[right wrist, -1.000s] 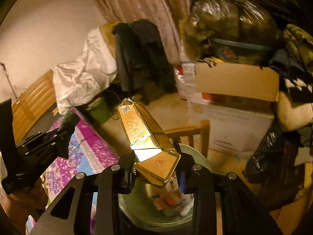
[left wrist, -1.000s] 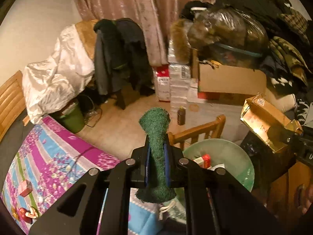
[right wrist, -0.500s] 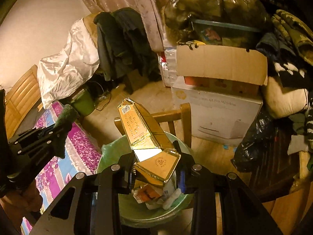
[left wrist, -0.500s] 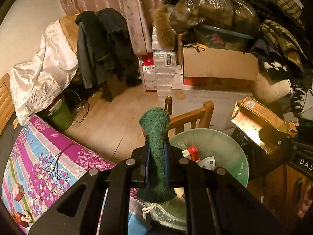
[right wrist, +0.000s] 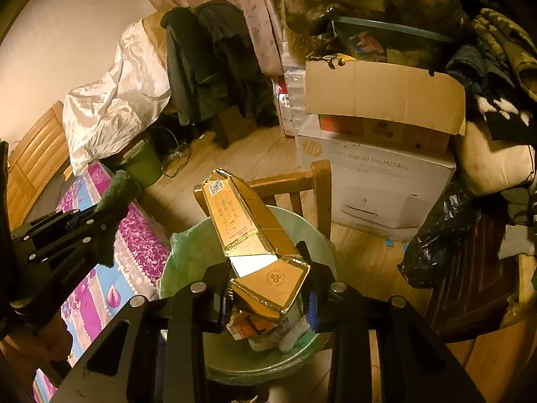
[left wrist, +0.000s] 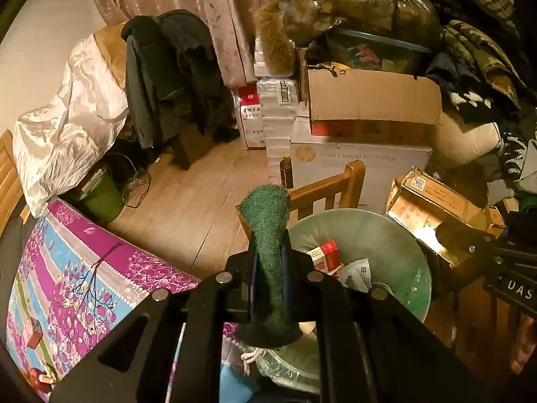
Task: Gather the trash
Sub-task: 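Open both grippers to drop the green sponge and gold box into the bin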
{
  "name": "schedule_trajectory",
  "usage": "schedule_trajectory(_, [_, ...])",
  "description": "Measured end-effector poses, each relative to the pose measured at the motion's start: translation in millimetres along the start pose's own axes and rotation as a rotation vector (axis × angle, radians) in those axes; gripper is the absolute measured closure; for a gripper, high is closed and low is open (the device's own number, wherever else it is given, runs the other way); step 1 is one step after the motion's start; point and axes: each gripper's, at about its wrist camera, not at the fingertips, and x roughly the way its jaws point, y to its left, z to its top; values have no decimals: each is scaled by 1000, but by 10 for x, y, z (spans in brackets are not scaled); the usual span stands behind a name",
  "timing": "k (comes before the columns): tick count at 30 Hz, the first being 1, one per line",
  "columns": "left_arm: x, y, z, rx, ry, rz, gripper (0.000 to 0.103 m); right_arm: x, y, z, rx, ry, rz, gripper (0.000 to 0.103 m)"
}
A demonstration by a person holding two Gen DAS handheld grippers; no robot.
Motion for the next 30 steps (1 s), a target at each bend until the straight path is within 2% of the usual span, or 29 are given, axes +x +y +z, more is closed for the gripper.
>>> schedule_trajectory(13, [41, 10, -16, 8, 0, -11, 92, 2, -1, -1, -2, 2, 1, 67])
schedule_trajectory(14, [49, -4, -18, 12, 0, -16, 90, 19, 7, -8, -7, 9, 5, 64])
schedule_trajectory(15, [70, -19, -24, 16, 8, -18, 88, 35, 6, -18, -5, 13, -5, 56])
schedule_trajectory(16, [97, -20, -33, 18, 22, -16, 79, 41, -3, -30, -2, 10, -19, 52])
schedule_trajectory(18, [124, -33, -50, 19, 35, -25, 72, 76, -12, -60, 0, 14, -26, 51])
schedule_trajectory(30, [109, -59, -40, 11, 30, -37, 72, 107, -75, -66, 19, 13, -30, 51])
